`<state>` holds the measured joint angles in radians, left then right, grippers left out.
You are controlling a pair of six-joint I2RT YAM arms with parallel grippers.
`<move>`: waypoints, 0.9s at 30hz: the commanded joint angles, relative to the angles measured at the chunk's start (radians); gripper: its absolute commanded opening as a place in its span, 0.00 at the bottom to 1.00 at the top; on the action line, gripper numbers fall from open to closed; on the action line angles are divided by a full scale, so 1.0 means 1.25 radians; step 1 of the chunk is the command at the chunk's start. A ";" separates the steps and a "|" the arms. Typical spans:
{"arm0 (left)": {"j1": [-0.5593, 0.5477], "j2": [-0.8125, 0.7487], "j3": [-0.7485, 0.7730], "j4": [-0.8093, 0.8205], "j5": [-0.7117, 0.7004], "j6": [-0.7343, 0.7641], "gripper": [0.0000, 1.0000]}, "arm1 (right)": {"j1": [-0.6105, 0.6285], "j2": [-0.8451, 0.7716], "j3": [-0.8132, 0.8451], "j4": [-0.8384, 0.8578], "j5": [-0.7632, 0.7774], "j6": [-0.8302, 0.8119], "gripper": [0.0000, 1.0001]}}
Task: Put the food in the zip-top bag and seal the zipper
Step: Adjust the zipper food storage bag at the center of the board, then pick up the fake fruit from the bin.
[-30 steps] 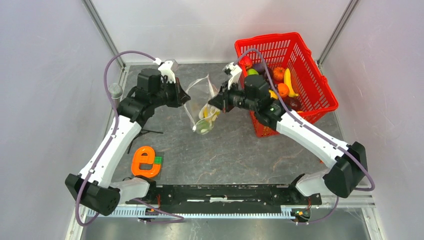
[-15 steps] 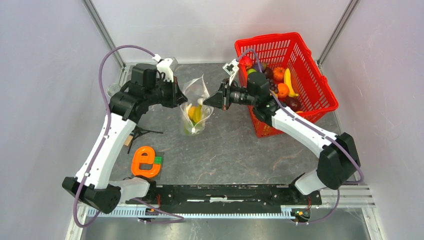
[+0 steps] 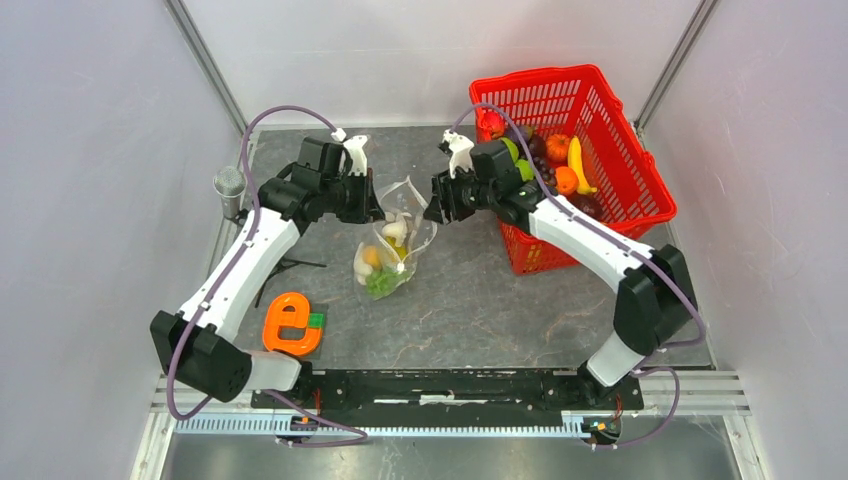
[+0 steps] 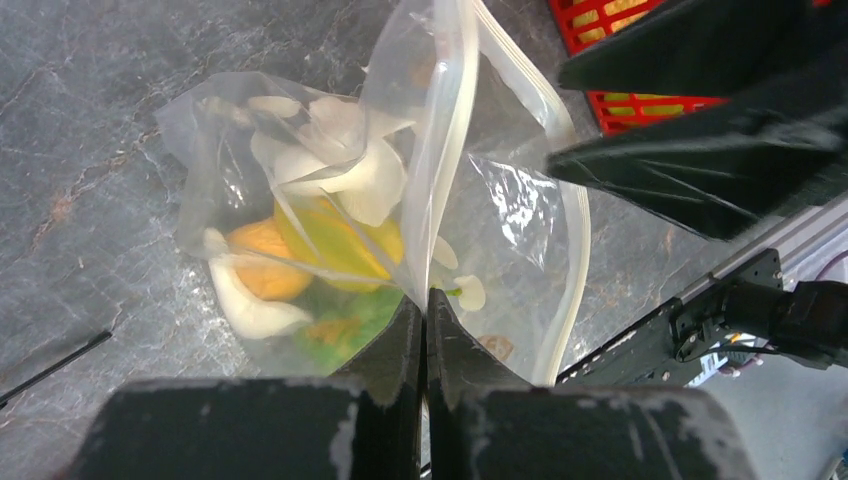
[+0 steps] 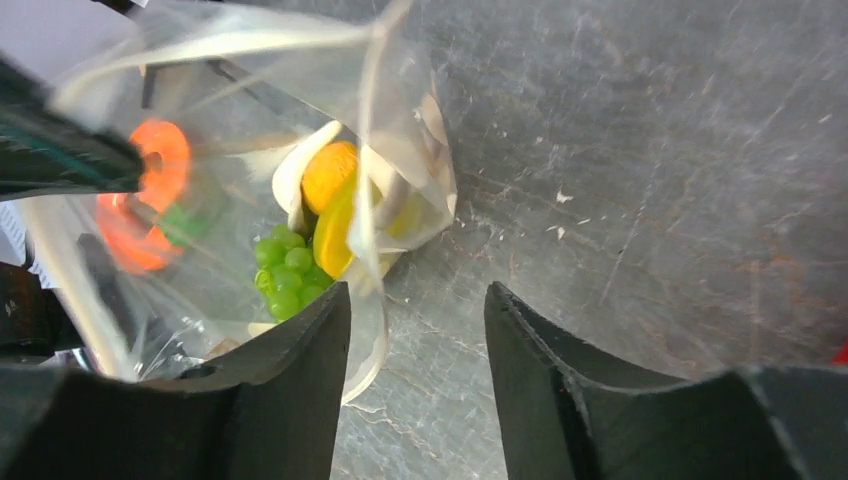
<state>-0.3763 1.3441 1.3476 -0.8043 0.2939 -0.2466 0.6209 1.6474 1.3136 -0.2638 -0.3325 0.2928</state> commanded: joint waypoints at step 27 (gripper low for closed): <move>-0.001 -0.016 -0.071 0.178 0.050 -0.038 0.02 | -0.399 -0.001 0.074 -0.276 0.554 -0.288 0.93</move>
<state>-0.3763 1.3643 1.2762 -0.6395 0.3271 -0.2794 0.1341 1.5902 1.3296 -0.5301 0.2634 0.0055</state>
